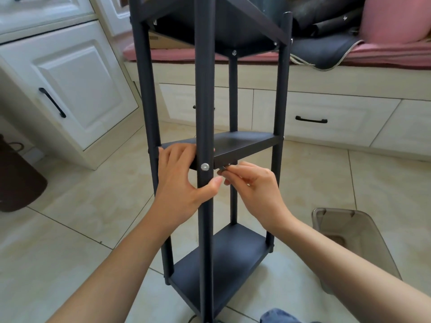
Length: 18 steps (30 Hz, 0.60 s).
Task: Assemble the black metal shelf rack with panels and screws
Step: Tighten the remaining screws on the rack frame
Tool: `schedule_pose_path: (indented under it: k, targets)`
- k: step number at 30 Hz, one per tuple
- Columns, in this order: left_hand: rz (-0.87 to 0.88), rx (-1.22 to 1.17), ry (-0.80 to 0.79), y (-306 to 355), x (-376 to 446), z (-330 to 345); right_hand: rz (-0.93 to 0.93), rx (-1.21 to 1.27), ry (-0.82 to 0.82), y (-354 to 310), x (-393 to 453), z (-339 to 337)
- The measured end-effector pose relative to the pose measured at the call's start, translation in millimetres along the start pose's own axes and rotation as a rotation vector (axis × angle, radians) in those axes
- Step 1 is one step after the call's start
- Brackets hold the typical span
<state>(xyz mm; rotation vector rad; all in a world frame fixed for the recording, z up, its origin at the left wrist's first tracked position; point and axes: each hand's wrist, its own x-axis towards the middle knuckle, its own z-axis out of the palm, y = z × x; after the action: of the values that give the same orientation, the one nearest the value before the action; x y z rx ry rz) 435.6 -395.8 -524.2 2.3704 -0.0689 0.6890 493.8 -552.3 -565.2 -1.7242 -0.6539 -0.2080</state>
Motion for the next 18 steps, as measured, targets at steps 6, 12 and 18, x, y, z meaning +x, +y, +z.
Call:
schedule_pose_path:
  k: [6, 12, 18]
  targets:
    - [-0.052, -0.07, 0.022, -6.4, -3.2, -9.8, 0.018, 0.083, 0.015, 1.0, 1.4, 26.7]
    - [-0.053, -0.107, 0.049, -15.7, -8.7, -15.7, 0.048, 0.168, 0.016, 3.7, 1.4, 44.8]
    - [-0.059, -0.141, 0.056, -25.2, -7.6, -20.3, 0.038, 0.161, 0.007, 5.0, 2.6, 48.7]
